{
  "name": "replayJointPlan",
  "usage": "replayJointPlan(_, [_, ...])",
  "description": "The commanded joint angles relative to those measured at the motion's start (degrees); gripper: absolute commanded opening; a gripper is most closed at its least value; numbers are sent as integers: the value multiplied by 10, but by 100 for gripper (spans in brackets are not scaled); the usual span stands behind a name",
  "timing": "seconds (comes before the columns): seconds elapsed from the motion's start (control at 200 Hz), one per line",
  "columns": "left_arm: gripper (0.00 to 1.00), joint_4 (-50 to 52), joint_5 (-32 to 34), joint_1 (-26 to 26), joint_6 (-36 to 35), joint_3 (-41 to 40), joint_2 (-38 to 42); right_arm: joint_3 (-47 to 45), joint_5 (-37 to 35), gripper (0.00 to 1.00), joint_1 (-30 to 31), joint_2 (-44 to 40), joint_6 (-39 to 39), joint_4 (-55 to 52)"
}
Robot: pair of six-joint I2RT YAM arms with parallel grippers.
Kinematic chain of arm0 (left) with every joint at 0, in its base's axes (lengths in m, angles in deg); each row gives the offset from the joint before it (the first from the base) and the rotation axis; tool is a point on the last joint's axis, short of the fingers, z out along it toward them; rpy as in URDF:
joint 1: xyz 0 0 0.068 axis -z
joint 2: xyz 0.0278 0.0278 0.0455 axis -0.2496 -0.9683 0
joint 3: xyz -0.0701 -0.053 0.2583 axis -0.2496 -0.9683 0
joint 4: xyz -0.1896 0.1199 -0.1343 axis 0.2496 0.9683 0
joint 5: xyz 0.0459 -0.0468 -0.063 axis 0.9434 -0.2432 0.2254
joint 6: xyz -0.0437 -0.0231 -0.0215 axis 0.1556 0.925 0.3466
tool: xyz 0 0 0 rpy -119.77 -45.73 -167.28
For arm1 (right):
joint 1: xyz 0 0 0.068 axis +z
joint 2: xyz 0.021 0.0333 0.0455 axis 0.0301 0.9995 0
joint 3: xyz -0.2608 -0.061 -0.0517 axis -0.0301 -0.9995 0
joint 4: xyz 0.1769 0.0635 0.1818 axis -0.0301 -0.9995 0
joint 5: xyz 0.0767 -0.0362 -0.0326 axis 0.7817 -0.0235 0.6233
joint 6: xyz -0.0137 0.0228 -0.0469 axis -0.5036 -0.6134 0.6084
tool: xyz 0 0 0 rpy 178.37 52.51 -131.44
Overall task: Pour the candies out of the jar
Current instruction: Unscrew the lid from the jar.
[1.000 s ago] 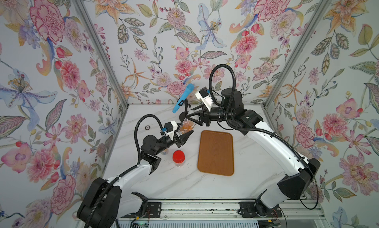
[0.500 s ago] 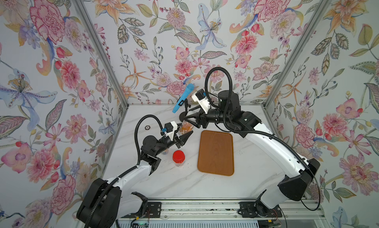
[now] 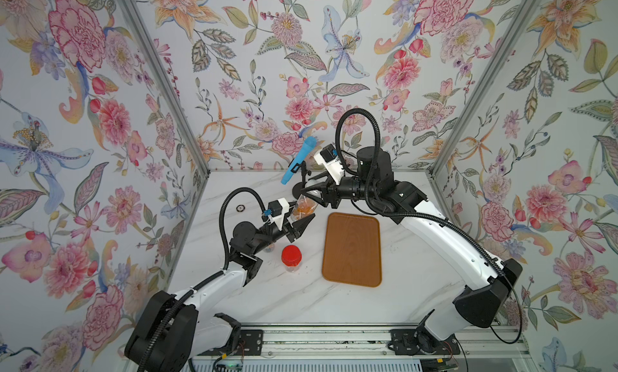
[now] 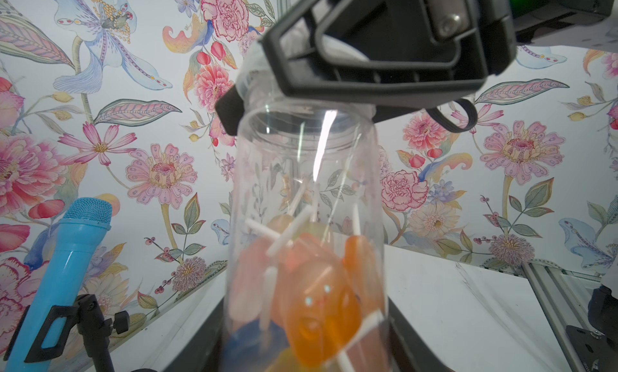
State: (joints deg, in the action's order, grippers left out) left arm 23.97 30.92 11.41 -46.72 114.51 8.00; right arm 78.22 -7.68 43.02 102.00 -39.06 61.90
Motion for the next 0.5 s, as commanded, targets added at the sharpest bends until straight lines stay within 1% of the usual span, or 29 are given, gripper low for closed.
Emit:
replayJointPlan(0.0, [0,-16,16,-8,2,-13,8,7,78,49,-18,-17,-35,15])
replayJointPlan(0.15, [0,-19,19,-11,2,-17,5,28,167,49,-33,0,-78,16])
replayJointPlan(0.315, [0,-27,20,-13,4,-18,0,39,218,49,-33,8,-101,19])
replayJointPlan(0.385, [0,-28,19,-13,5,-19,-2,42,233,49,-32,8,-112,25])
replayJointPlan(0.47, [0,-31,18,-14,7,-19,-5,43,226,50,-26,5,-109,25])
replayJointPlan(0.495, [0,-31,18,-14,7,-19,-5,42,223,52,-23,4,-107,24])
